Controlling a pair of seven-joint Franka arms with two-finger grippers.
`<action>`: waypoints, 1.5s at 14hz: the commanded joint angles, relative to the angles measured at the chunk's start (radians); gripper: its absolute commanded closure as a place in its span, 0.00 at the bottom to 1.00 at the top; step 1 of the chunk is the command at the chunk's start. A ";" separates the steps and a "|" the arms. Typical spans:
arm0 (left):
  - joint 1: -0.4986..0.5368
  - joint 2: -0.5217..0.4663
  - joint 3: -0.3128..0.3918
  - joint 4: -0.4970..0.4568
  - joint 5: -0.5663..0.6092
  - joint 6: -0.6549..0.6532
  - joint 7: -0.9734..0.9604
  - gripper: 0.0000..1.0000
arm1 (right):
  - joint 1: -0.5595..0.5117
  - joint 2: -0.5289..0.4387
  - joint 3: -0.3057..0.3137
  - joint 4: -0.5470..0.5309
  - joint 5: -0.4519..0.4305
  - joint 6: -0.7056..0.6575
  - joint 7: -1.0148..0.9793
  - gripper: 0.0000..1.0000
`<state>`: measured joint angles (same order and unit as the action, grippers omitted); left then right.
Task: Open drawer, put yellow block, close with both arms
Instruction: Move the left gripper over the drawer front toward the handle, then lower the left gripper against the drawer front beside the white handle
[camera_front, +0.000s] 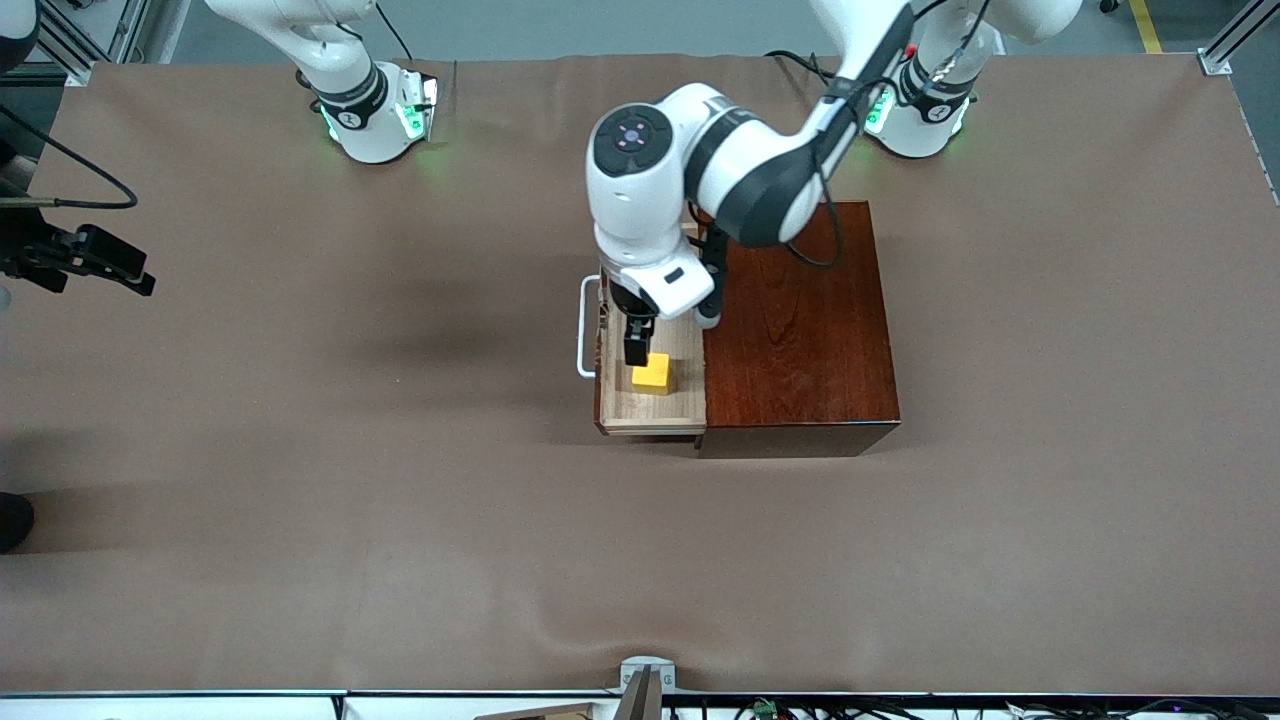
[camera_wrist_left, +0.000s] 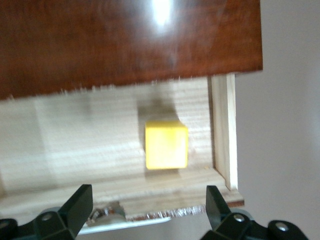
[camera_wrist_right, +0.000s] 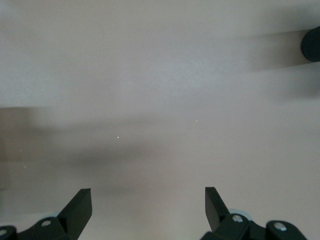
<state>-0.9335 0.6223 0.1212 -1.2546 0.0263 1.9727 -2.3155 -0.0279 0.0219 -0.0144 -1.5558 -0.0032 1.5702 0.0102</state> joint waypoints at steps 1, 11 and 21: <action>-0.034 0.028 0.023 0.040 0.018 0.084 -0.088 0.00 | -0.010 -0.020 0.013 -0.017 0.000 0.007 0.014 0.00; -0.062 0.092 -0.025 0.038 0.012 0.285 -0.117 0.00 | -0.014 -0.020 0.013 -0.018 0.016 0.007 0.016 0.00; -0.067 0.151 -0.040 0.029 0.012 0.291 -0.114 0.00 | -0.012 -0.020 0.013 -0.018 0.016 0.005 0.014 0.00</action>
<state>-0.9967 0.7542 0.0826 -1.2455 0.0263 2.2373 -2.4024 -0.0279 0.0219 -0.0129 -1.5562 0.0005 1.5710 0.0118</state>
